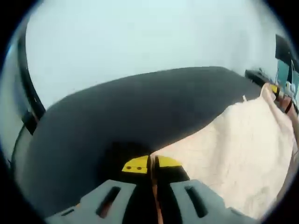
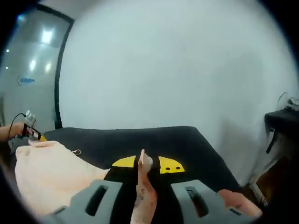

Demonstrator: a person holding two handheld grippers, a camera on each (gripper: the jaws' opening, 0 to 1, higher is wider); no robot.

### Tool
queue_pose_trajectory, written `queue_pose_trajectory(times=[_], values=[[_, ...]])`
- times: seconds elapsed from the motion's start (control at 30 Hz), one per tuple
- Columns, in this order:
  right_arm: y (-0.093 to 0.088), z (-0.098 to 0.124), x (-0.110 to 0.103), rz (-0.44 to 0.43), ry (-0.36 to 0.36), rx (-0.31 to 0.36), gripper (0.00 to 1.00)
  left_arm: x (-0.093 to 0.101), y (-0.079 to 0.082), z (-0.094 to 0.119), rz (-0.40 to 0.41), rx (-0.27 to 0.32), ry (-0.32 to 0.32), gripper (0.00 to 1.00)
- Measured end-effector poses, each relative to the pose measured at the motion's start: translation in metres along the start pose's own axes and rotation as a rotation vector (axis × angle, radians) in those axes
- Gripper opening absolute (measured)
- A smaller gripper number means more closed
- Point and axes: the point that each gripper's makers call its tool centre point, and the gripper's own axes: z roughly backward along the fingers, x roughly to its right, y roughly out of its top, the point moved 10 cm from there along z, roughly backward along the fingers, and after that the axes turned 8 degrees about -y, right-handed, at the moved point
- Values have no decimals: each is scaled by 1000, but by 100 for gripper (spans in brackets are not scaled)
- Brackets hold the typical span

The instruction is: Fold the towel on the table until its edges align and the towel forms a compact rectangular stack.

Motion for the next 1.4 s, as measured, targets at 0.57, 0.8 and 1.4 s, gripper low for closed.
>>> queue_pose_trajectory(times=[0.57,0.8,1.4], values=[[53,-51,-18,164,-13,-54,1,-24,57,46,-23,483,105,0],[63,-109,-21,174,-18,-8,1,-37,57,34,73,501,173,1],[20,11,-11,224,2,-23,19,-14,-55,127,18,321,132,31]])
